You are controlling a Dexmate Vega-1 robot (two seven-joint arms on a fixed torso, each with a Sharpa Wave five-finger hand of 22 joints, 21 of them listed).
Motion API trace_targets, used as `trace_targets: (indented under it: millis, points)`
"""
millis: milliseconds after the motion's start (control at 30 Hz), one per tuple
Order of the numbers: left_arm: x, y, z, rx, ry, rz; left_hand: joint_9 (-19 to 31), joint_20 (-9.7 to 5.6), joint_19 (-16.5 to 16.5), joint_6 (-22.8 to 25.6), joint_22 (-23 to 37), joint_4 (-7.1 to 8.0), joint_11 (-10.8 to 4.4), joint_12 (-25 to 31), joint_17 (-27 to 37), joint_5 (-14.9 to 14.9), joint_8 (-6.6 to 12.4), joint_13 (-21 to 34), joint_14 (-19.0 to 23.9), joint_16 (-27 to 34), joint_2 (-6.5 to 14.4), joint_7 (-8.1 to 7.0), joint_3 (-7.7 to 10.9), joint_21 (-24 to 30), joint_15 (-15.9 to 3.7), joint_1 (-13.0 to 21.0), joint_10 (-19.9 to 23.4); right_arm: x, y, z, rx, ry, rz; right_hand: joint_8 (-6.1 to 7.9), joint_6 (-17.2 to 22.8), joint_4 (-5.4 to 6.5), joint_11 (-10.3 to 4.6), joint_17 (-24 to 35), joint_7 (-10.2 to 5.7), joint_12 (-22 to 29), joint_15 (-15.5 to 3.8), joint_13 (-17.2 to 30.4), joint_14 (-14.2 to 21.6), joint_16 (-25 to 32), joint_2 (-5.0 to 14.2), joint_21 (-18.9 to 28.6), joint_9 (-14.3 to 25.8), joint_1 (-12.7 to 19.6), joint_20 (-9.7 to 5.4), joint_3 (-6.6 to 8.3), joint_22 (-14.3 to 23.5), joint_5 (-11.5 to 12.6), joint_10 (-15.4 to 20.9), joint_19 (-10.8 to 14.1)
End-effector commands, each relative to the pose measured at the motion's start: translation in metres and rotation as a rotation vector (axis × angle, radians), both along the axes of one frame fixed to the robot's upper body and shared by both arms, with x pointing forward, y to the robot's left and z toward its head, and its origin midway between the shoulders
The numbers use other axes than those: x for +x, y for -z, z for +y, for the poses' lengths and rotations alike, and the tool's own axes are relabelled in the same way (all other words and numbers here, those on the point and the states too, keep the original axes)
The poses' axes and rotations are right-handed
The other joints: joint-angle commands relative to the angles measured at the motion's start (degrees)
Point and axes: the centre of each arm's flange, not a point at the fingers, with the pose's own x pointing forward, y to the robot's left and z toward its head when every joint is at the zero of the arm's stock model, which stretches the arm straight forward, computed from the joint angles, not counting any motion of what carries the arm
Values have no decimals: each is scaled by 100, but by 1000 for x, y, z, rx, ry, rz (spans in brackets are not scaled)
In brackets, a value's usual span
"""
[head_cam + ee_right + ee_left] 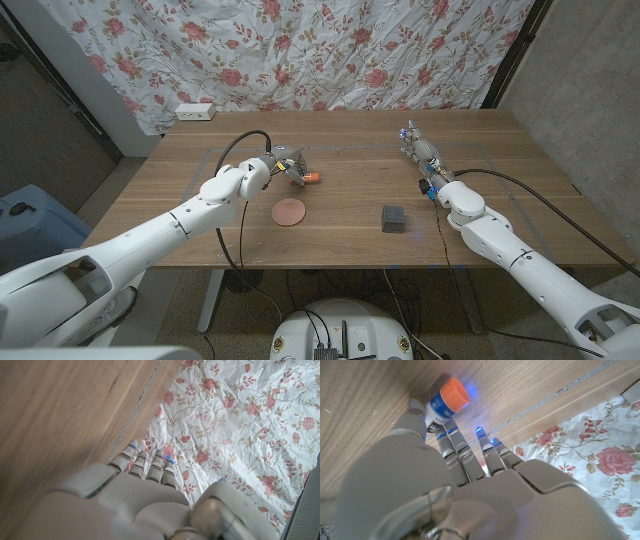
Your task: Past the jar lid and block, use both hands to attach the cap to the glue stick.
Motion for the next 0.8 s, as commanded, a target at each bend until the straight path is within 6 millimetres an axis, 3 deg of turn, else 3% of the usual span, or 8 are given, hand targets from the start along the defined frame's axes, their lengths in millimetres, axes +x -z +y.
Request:
trace_targets:
  millis: [33, 600, 800]
  points:
    - [3, -2, 0, 20, -11, 15, -8, 40, -84, -118, 15, 6, 7, -27, 13, -17, -15, -2, -117, -9, -63, -20, -54, -8, -527, -74, -166, -1, 0, 1, 0, 12, -3, 38, 20, -9, 23, -6, 43, 34, 10, 20, 50, -7, 41, -7, -1, 28, -33, 12, 13, 47, 28, 15]
    - [-6, -8, 13, 0, -34, 15, -38, 80, -259, -698, 16, 55, 18, -47, 20, -120, -25, -35, -419, 7, -323, 26, -262, -1, -365, -521, -952, -1, -1, 5, 5, 15, -7, 43, 34, -17, 16, -9, 38, 33, 19, 20, 56, -15, 50, -11, -1, 34, -13, 22, 13, 49, 33, 23]
    - [-9, -11, 18, -9, -37, 26, -50, 218, -400, -966, 19, 69, 25, -45, 20, -112, -22, -44, -622, -1, -402, 124, -333, -11, -252, -715, -1280, -1, -1, 5, 1, 10, -8, 27, -4, -16, 46, -8, 24, 18, 26, 20, 20, -33, 42, -20, -2, 24, 11, 18, 13, 47, -7, 7]
